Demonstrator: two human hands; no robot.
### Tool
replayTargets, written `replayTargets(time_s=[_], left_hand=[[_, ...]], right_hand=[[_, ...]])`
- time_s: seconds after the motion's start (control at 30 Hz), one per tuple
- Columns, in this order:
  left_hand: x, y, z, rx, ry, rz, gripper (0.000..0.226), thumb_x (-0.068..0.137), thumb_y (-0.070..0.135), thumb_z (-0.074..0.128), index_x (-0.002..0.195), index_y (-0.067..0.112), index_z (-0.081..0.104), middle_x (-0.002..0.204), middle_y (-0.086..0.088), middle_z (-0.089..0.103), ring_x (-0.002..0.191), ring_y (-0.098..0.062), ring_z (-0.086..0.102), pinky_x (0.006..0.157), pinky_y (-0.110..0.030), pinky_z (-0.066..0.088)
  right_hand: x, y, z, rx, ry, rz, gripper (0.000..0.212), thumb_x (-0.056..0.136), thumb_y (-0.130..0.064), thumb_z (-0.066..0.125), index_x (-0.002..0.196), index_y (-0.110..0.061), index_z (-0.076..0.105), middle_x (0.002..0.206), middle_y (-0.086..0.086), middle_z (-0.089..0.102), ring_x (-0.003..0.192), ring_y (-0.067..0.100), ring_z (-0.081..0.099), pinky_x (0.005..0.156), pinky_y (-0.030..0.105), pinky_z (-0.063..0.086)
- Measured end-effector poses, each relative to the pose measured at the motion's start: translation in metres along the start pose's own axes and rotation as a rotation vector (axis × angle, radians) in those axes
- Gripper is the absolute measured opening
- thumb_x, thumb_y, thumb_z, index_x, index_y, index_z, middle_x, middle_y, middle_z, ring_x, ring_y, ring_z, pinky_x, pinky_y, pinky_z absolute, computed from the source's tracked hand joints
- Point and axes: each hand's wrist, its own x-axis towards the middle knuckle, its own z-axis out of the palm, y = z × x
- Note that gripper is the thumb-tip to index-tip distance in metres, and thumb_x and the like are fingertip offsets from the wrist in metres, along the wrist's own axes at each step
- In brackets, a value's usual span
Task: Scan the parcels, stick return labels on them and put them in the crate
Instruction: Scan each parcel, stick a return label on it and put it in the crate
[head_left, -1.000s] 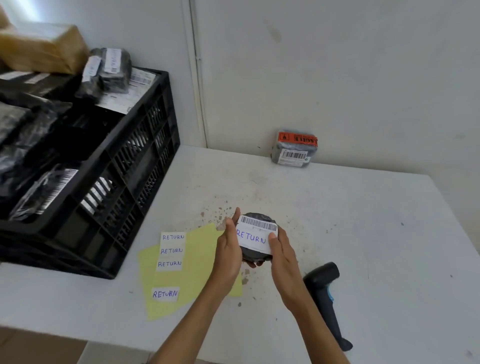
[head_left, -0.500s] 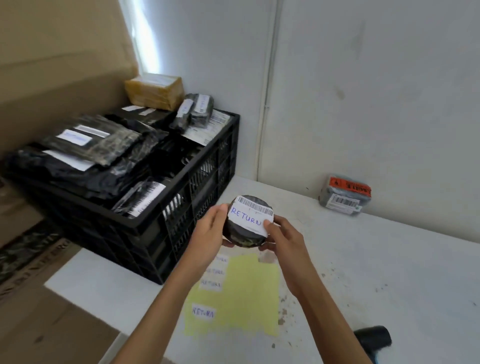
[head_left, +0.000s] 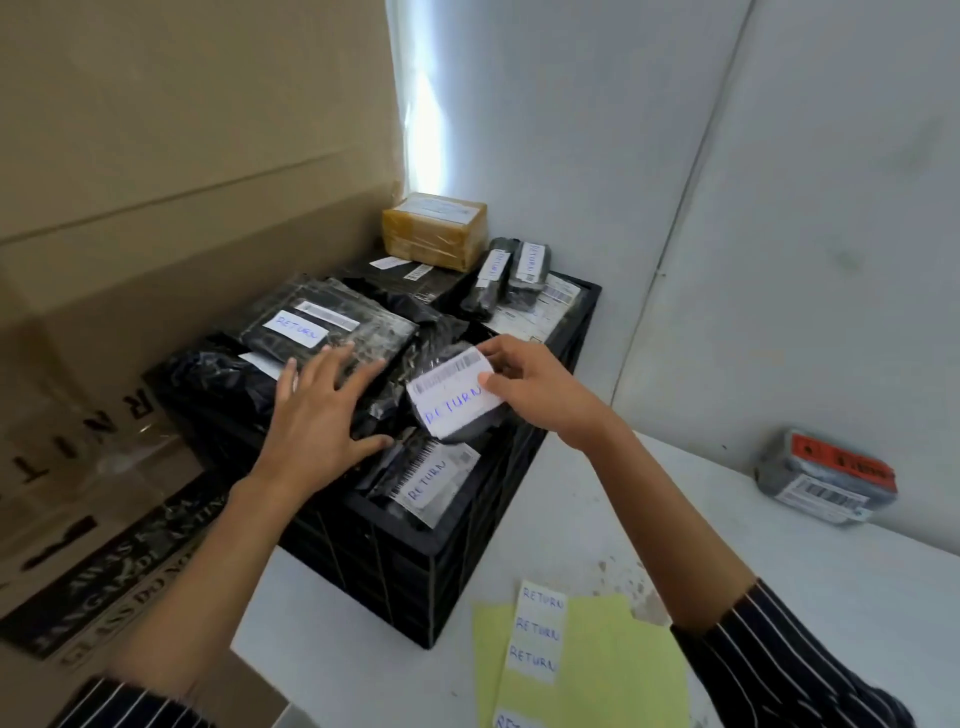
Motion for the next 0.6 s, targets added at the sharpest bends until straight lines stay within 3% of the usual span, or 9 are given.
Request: replayTargets(time_s=[0.13, 0.3, 0.5, 0.6], left_hand=[[0.002, -0.018, 0.012, -0.097, -0.018, 0.039, 0.061, 0.085, 0.042, 0.064, 0.140, 0.029, 0.043, 0.156, -0.006, 0.020, 0.146, -0.025, 0.008, 0.117, -0.049, 0.005], [0.004, -0.020, 0.016, -0.141, -0.023, 0.042, 0.055, 0.089, 0.045, 0.055, 0.140, 0.034, 0.041, 0.158, -0.001, 0.013, 0.146, -0.020, 0.000, 0.117, -0.046, 0.000], [0.001, -0.021, 0.017, -0.261, 0.018, 0.056, 0.055, 0.084, 0.046, 0.060, 0.135, 0.029, 0.049, 0.156, -0.001, 0.020, 0.146, -0.018, 0.003, 0.117, -0.045, -0.004], [0.000, -0.019, 0.016, -0.295, 0.057, 0.049, 0.053, 0.081, 0.048, 0.063, 0.129, 0.025, 0.056, 0.154, 0.000, 0.026, 0.146, -0.016, 0.006, 0.116, -0.042, -0.010]], right_hand=[[0.013, 0.002, 0.020, -0.223, -0.197, 0.054, 0.024, 0.092, -0.002, 0.048, 0.113, -0.007, 0.059, 0.109, 0.010, 0.064, 0.100, 0.023, 0.061, 0.088, 0.039, 0.051], [0.016, 0.001, 0.054, -0.369, -0.333, 0.087, 0.020, 0.093, -0.005, 0.045, 0.110, -0.006, 0.056, 0.112, 0.014, 0.063, 0.101, 0.027, 0.060, 0.088, 0.045, 0.050], [0.014, 0.002, 0.050, -0.484, -0.419, 0.067, 0.024, 0.090, -0.010, 0.056, 0.114, -0.010, 0.058, 0.112, 0.008, 0.064, 0.096, 0.019, 0.059, 0.081, 0.030, 0.050], [0.012, 0.005, 0.050, -0.491, -0.403, 0.065, 0.026, 0.090, -0.015, 0.059, 0.116, -0.010, 0.060, 0.110, 0.007, 0.064, 0.099, 0.020, 0.060, 0.085, 0.030, 0.050]])
